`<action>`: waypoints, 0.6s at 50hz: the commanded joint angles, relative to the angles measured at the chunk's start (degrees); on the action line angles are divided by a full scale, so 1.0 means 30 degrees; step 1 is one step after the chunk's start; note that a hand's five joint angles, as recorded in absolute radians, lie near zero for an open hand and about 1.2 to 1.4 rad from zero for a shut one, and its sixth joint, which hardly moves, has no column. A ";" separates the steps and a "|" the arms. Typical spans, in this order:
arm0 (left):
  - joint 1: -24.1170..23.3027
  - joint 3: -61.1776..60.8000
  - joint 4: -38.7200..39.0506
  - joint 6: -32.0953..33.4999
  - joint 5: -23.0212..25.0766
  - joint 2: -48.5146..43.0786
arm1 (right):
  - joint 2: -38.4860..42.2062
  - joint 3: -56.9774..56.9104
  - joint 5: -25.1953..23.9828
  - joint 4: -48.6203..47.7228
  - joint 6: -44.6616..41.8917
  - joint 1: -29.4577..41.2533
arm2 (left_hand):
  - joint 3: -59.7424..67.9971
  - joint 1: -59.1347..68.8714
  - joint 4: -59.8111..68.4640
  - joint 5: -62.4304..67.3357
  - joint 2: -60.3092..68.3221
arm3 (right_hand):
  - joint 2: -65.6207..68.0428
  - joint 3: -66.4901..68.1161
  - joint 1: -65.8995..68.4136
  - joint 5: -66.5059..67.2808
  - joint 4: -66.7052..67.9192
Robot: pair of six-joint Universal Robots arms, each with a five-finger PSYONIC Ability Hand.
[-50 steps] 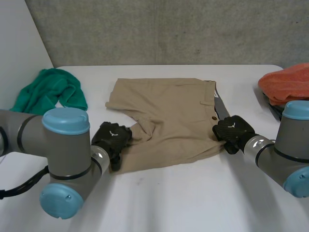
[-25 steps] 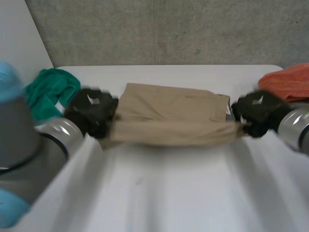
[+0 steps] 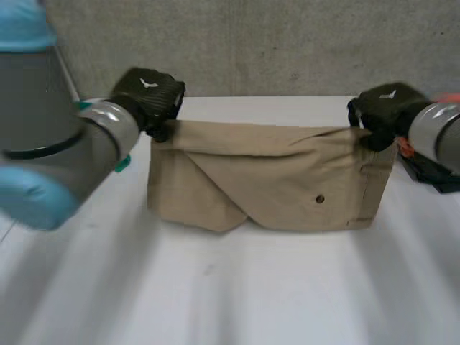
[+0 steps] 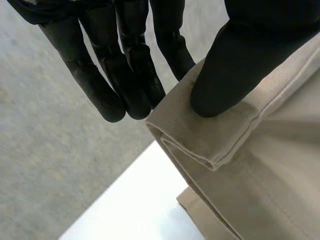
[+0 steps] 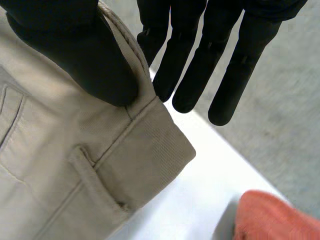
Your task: Fold the laundry.
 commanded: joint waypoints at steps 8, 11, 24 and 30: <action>0.0602 1.5394 -0.3250 0.2467 -0.1102 -1.3258 | 0.9452 -0.5976 0.3867 -0.5216 -0.1564 0.1588 | 0.3982 0.4725 0.3869 0.4424 0.3874 | 0.4219 0.3970 0.5429 0.3737 0.3811; 0.0661 1.8493 -0.2932 0.3053 -0.1045 -1.5335 | 1.1235 -0.7234 0.4453 -0.7698 -0.1973 0.1822 | 0.3982 0.4725 0.3869 0.4424 0.3874 | 0.4219 0.3970 0.5429 0.3737 0.3811; 0.0163 1.7723 0.2225 0.1797 -0.1335 -1.4968 | 1.3064 -0.9292 0.6067 -1.0970 -0.2594 0.2028 | -1.9351 -1.8608 -1.9464 -1.8909 -1.9459 | -1.9115 -1.9363 -1.7904 -1.9596 -1.9522; 0.0426 1.1376 0.3426 0.0099 -0.1982 -1.0785 | 0.8296 -0.5697 0.4580 -0.3540 0.0919 0.1357 | -1.9351 -1.8608 -1.9464 -1.8909 -1.9459 | -1.9115 -1.9363 -1.7904 -1.9596 -1.9522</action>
